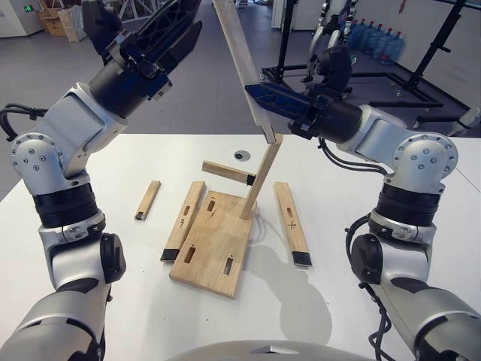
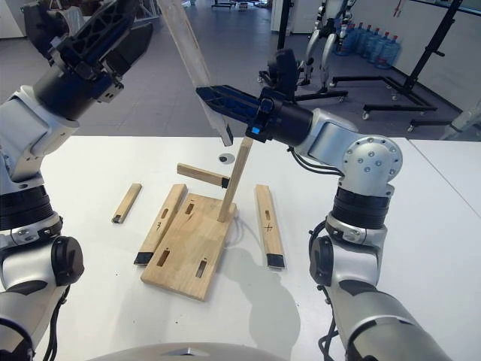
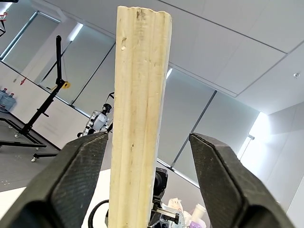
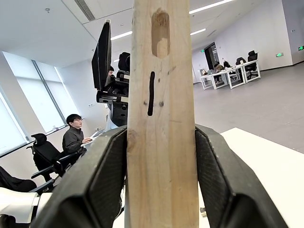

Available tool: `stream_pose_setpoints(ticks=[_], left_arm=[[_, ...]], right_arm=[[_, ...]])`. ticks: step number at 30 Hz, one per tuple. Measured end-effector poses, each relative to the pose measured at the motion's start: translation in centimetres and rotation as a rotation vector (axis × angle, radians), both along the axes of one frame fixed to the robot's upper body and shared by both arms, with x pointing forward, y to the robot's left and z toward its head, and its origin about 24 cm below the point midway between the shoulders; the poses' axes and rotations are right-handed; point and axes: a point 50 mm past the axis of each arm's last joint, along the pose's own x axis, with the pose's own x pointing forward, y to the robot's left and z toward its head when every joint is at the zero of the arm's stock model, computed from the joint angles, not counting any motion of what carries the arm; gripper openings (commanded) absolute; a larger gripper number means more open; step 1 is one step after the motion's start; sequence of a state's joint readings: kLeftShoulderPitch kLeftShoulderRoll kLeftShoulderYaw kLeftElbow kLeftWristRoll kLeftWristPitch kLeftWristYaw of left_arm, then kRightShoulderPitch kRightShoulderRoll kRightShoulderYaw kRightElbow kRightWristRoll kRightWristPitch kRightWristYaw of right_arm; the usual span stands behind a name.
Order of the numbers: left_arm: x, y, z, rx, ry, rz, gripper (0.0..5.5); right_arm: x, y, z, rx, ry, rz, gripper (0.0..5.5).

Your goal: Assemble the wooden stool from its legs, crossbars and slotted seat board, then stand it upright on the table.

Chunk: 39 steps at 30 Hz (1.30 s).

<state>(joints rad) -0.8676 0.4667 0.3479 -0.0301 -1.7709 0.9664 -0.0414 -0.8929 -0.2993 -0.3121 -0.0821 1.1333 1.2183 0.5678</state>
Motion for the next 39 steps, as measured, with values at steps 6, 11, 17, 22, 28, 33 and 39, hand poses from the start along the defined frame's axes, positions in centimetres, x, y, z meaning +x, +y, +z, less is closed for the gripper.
stream_pose_setpoints(ticks=[6, 11, 17, 22, 28, 33, 39], left_arm=[[-0.3, -0.5, 0.0, -0.008, 0.008, -0.048, 3.13], [-0.5, -0.6, 0.2, -0.031, 0.009, -0.087, 3.13], [-0.6, -0.9, 0.3, -0.038, 0.024, -0.114, 3.13], [-0.5, -1.0, 1.0, -0.039, 0.027, -0.133, 3.13], [-0.2, -0.8, 0.9, -0.022, 0.052, -0.141, 3.13], [-0.4, -1.0, 0.8, 0.004, 0.054, -0.163, 2.87], [-0.4, -1.0, 0.7, 0.007, 0.059, -0.166, 2.36]], right_arm=[[-0.6, 0.4, 0.5, 0.034, -0.009, 0.08, 2.03], [-0.5, 1.1, 0.5, 0.023, 0.006, 0.113, 2.03], [-0.6, 1.8, 0.2, 0.005, 0.015, 0.144, 2.03], [-1.2, 2.4, 0.1, -0.029, -0.006, 0.173, 2.03], [-1.2, 2.1, -0.7, -0.037, 0.014, 0.169, 2.03], [-1.3, 2.2, -0.7, -0.04, 0.009, 0.163, 2.03], [-1.5, 2.3, -0.6, -0.031, 0.005, 0.177, 2.03]])
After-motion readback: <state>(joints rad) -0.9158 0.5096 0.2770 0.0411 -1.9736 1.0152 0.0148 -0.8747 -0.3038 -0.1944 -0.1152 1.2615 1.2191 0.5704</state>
